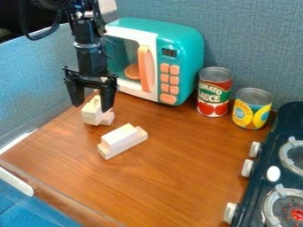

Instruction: Move white rectangular block from left to right block

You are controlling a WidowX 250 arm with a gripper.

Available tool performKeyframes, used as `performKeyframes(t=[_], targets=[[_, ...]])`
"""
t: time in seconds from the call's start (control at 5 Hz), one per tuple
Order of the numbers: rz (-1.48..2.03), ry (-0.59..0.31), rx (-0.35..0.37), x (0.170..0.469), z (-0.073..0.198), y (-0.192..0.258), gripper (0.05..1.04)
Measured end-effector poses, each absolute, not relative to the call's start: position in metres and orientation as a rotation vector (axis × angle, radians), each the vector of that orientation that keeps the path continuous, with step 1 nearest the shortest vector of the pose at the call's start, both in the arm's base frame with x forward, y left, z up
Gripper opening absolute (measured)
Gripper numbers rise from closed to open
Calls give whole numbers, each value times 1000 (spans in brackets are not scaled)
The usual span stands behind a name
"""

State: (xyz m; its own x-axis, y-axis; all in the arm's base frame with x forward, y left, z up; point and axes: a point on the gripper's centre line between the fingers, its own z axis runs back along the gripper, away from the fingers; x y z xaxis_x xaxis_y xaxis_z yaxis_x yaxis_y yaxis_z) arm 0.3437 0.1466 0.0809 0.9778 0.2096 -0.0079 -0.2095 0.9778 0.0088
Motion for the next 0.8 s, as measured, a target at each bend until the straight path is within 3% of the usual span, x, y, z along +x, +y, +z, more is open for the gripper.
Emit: performKeyframes(t=[0.2,0.4,0.8], targets=[[212,50,-4,341,65,146,999],[232,-6,29,353,71,153,999],[239,-29,45,375,75,167,999]])
